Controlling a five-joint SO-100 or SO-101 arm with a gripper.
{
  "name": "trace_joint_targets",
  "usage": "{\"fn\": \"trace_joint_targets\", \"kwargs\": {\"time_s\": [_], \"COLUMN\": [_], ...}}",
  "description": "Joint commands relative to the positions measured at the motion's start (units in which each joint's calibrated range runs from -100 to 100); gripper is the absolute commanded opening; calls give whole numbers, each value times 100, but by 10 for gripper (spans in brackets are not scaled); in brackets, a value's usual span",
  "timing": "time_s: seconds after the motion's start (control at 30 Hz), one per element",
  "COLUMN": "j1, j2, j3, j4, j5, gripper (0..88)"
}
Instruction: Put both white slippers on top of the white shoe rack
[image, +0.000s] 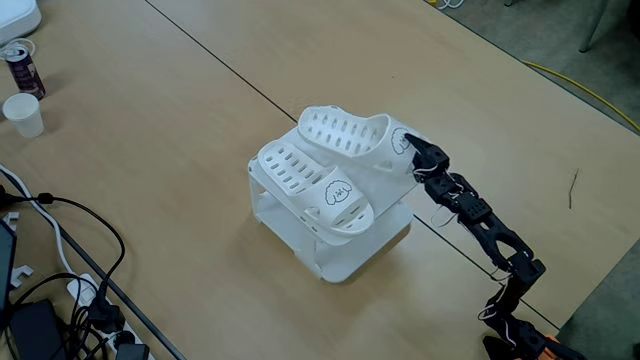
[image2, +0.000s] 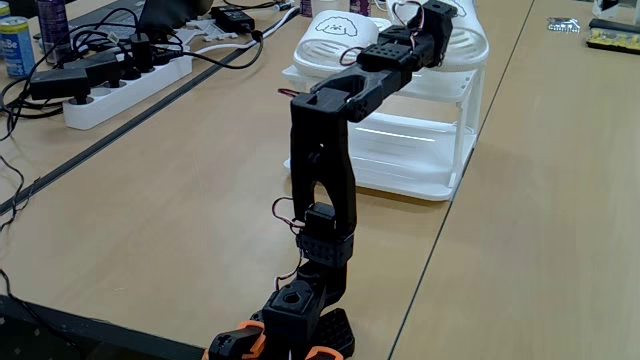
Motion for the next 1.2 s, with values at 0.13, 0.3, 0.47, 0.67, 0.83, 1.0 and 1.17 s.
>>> {"fn": "trace_joint_targets", "kwargs": {"time_s": [0.13, 0.3, 0.47, 0.67, 0.83, 1.0, 1.17], "j1": [38, 38, 38, 5, -3, -12, -12], "j2": [311, 580, 614, 614, 614, 597, 529], "j3": [-956, -1326, -1299, -1281, -1272, -1262, -1100], "j4": [-8, -8, -8, -8, -8, -8, 0], "j5": [42, 42, 42, 42, 42, 42, 42], "gripper": [8, 8, 8, 60, 201, 220, 219]}}
